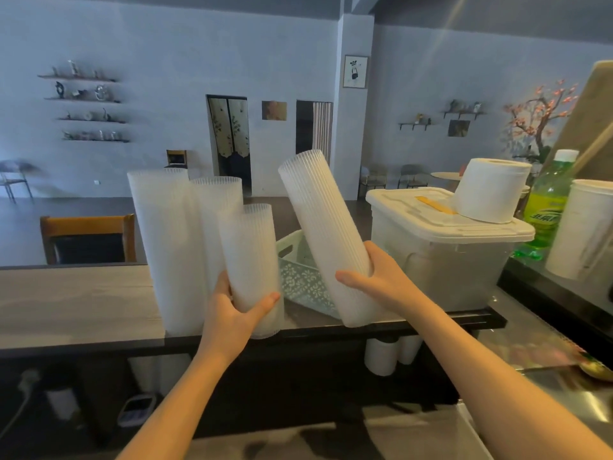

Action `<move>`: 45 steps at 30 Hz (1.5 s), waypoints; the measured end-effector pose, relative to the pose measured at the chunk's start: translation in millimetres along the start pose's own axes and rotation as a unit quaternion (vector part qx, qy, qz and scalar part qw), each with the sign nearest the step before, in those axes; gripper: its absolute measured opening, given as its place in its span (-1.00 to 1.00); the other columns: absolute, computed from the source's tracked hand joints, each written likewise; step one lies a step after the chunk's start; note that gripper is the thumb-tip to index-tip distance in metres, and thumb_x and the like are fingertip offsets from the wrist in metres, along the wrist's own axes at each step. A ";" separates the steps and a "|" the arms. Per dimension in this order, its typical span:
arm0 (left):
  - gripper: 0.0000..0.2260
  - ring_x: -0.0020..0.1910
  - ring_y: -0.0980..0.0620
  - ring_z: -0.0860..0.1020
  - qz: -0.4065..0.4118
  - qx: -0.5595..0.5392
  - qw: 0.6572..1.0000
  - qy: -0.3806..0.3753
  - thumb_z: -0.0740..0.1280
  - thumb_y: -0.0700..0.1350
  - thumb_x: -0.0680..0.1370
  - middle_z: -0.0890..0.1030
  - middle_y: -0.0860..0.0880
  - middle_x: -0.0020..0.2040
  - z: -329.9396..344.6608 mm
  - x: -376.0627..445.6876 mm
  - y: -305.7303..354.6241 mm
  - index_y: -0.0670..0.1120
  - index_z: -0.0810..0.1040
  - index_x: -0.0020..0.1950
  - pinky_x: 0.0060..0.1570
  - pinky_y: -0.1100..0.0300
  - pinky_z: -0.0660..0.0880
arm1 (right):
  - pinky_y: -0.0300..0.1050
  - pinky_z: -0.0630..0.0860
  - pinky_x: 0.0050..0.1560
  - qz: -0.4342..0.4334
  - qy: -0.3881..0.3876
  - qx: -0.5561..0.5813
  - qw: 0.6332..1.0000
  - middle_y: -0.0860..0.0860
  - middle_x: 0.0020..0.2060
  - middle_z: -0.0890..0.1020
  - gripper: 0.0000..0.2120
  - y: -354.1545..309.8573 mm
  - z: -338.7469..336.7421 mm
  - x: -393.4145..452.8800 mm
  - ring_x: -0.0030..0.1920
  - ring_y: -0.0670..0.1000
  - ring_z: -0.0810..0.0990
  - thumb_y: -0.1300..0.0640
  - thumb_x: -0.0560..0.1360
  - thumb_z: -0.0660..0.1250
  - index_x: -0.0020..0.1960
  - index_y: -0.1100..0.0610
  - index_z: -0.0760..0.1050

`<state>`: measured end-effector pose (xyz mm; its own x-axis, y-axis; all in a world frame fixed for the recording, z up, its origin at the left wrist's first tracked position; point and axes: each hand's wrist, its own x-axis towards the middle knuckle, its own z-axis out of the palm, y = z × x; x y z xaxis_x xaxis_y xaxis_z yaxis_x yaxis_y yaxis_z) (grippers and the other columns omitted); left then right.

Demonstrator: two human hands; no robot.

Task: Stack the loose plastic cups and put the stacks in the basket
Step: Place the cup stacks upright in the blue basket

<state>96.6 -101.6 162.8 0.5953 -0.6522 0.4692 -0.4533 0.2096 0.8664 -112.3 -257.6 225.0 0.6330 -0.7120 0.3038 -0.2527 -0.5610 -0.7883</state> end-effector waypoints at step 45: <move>-0.27 0.16 0.07 0.46 -0.009 -0.013 0.999 0.039 0.51 0.03 0.44 0.43 0.05 0.22 48.6 61.9 63.2 -0.03 0.18 0.48 0.00 0.25 0.49 | 0.00 0.55 -0.06 0.017 0.158 -0.010 0.987 -0.17 -0.02 0.48 -0.48 19.6 -14.6 -3.4 -0.03 -0.11 0.52 -0.16 0.42 0.48 0.17 0.05 0.29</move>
<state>72.6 -164.1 238.2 0.6545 -0.5970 0.4639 -0.4253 0.2166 0.8788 -130.1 -272.4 216.3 0.3640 -0.8251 0.4321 -0.2861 -0.5406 -0.7912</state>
